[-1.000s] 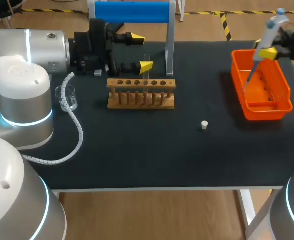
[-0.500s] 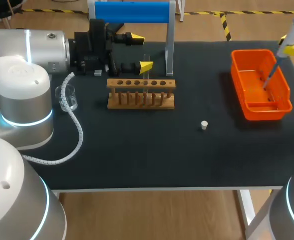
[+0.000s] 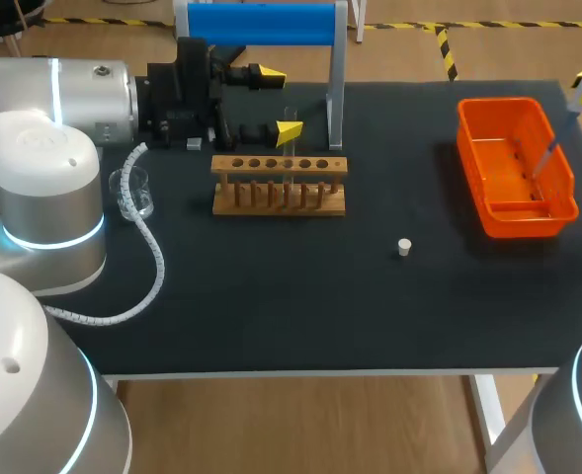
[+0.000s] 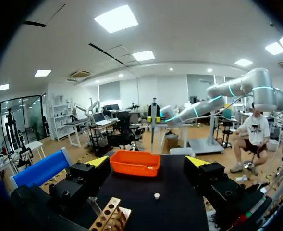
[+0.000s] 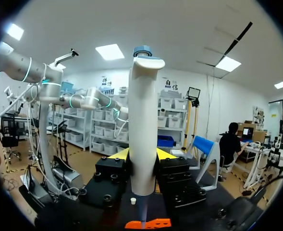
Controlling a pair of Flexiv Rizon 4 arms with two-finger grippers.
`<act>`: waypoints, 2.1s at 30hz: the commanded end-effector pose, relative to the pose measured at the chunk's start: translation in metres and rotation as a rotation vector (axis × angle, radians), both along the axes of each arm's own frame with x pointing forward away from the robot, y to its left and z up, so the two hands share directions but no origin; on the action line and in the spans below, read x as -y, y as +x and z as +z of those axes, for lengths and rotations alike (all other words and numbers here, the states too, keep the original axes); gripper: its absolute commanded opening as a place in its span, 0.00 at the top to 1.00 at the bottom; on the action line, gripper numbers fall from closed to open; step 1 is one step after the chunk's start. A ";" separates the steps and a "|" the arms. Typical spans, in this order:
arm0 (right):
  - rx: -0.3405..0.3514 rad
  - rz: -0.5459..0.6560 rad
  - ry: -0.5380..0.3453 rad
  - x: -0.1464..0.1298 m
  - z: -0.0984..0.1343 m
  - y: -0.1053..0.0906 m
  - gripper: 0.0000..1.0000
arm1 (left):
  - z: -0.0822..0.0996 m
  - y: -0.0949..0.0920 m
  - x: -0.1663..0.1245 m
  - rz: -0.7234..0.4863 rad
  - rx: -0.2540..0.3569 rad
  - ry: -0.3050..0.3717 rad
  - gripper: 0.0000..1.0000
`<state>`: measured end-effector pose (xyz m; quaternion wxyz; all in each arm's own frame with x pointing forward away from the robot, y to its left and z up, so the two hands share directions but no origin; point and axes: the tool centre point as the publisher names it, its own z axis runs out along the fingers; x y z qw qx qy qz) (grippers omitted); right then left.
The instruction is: Invert the test tube, pick up the pipette, mount the tip to pipette, aspirate from beaker and dispense into the tube, eject the tip, return the pipette, and cap with the stopper.
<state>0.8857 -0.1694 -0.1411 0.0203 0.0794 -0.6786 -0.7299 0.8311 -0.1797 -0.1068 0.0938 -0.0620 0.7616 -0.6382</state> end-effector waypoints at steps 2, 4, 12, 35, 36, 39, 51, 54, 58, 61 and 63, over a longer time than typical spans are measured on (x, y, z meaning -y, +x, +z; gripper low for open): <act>-0.001 0.046 -0.005 0.011 -0.011 0.013 1.00 | -0.001 0.000 0.001 0.004 0.002 -0.004 0.00; -0.002 0.045 -0.006 0.012 -0.014 0.016 1.00 | -0.001 0.000 0.001 0.004 0.002 -0.004 0.00; -0.013 0.039 -0.017 0.013 -0.028 0.021 1.00 | -0.001 0.000 0.001 0.004 0.002 -0.004 0.00; -0.036 0.035 -0.052 0.001 -0.038 0.022 1.00 | -0.001 0.000 0.001 0.004 0.002 -0.004 0.00; -0.042 0.032 -0.056 0.000 -0.038 0.022 1.00 | -0.001 0.000 0.001 0.004 0.002 -0.004 0.00; -0.052 0.022 -0.061 0.000 -0.039 0.022 1.00 | -0.001 0.000 0.001 0.004 0.002 -0.004 0.00; -0.052 0.022 -0.061 0.000 -0.039 0.022 1.00 | -0.001 0.000 0.001 0.004 0.002 -0.004 0.00; -0.052 0.022 -0.061 0.000 -0.039 0.022 1.00 | -0.001 0.000 0.001 0.004 0.002 -0.004 0.00; -0.052 0.022 -0.061 0.000 -0.039 0.022 1.00 | -0.001 0.000 0.001 0.004 0.002 -0.004 0.00; -0.052 0.022 -0.061 0.000 -0.039 0.022 1.00 | -0.001 0.000 0.001 0.004 0.002 -0.004 0.00; -0.052 0.022 -0.061 0.000 -0.039 0.022 1.00 | -0.001 0.000 0.001 0.004 0.002 -0.004 0.00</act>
